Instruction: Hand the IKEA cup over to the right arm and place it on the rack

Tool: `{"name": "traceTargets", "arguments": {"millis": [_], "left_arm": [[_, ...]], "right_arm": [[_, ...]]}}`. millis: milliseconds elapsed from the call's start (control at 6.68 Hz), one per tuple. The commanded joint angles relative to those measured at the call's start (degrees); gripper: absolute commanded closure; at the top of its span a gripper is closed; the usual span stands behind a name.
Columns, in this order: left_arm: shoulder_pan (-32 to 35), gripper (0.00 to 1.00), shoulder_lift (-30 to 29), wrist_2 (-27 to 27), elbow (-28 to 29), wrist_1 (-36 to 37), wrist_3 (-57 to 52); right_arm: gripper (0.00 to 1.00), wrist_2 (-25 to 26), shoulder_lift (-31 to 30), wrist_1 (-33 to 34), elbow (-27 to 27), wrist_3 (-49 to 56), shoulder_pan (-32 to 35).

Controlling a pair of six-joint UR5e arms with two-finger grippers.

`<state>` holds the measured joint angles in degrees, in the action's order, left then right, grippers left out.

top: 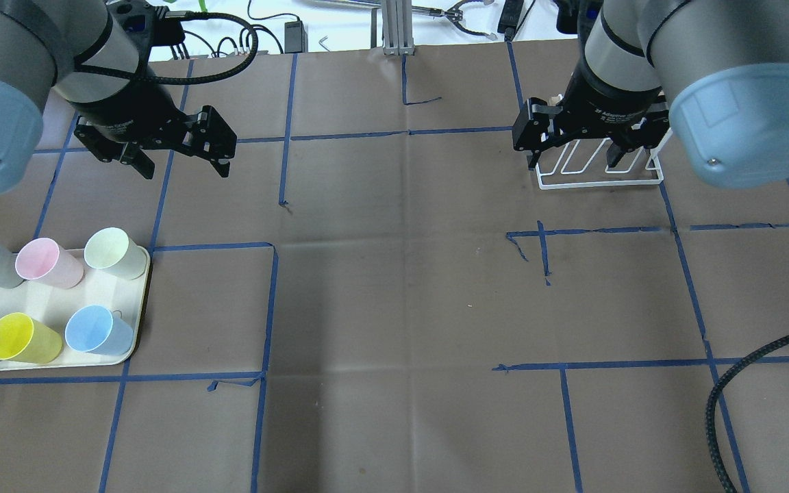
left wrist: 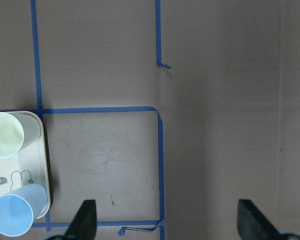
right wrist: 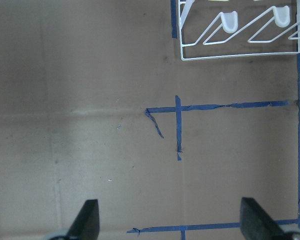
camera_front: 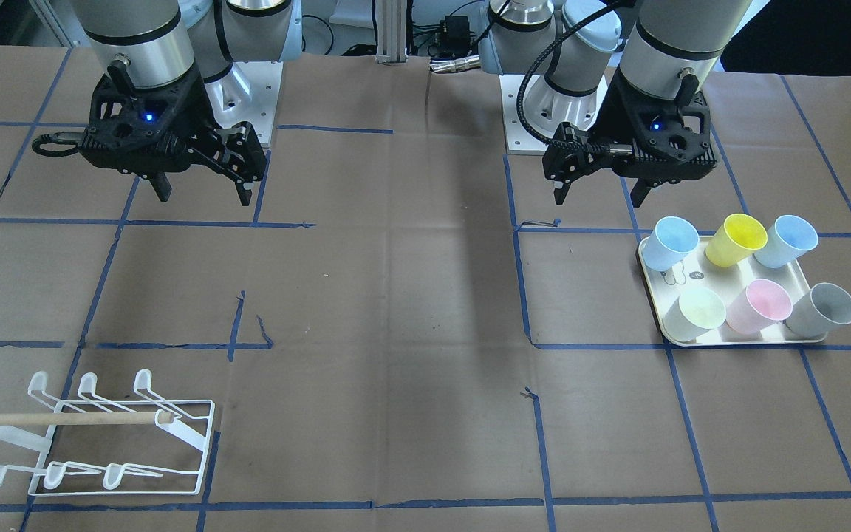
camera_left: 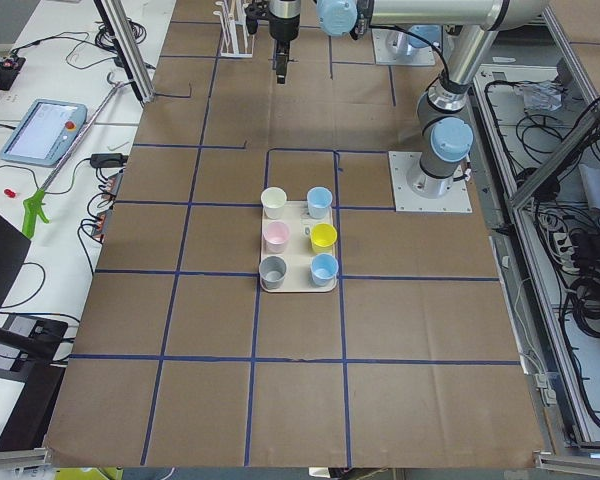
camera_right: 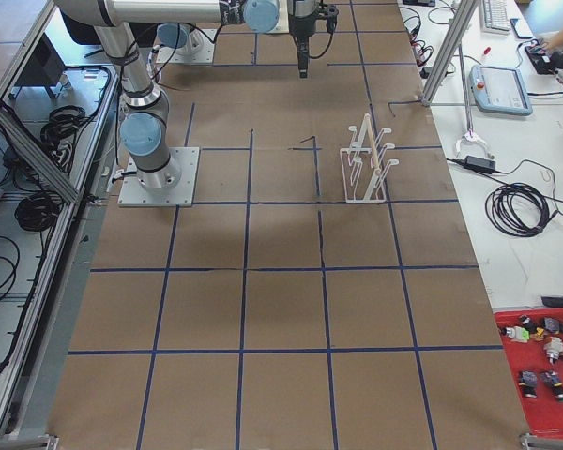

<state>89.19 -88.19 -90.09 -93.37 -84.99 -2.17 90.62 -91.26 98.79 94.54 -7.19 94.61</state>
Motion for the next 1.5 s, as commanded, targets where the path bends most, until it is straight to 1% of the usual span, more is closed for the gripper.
{"name": "traceTargets", "arguments": {"millis": [0, 150, 449, 598, 748, 898, 1047, 1197, 1346], "left_arm": [[-0.59, 0.00, 0.64, 0.00, -1.02, 0.00, -0.12], [-2.08, 0.00, 0.82, 0.00, -1.72, 0.00, -1.77], [-10.92, 0.00, 0.74, -0.18, -2.08, -0.09, -8.78], [-14.88, 0.00, 0.56, 0.00, -2.43, -0.09, -14.65], [-19.27, 0.00, -0.05, 0.09, -2.95, 0.00, -20.45], [-21.93, 0.00, -0.40, 0.52, -3.74, 0.44, -23.64], [-23.17, 0.01, -0.75, 0.53, -5.05, 2.79, -26.28], [-23.53, 0.01, -2.06, 0.35, -7.76, 8.03, -26.92], [-23.54, 0.01, -4.16, 0.26, -11.27, 14.70, -26.92]], "right_arm": [[0.00, 0.00, 0.03, 0.00, 0.03, -0.02, 0.04], [0.00, 0.00, 0.03, 0.00, 0.03, -0.11, -0.04], [0.00, 0.00, 0.03, 0.26, 0.20, 0.06, 0.04], [0.00, 0.00, 0.11, 2.35, 0.29, 0.07, 0.04], [0.00, -0.09, 0.64, 2.98, 0.21, -0.02, 0.04], [0.00, -0.18, 0.90, 5.86, 0.29, 0.50, -0.04], [0.00, -1.31, 1.34, 8.85, 0.38, 1.99, -0.04], [0.00, -4.19, 1.78, 11.66, 1.25, 3.65, -0.13], [0.00, -5.87, 1.61, 14.73, 2.74, 3.67, -0.22]]}}
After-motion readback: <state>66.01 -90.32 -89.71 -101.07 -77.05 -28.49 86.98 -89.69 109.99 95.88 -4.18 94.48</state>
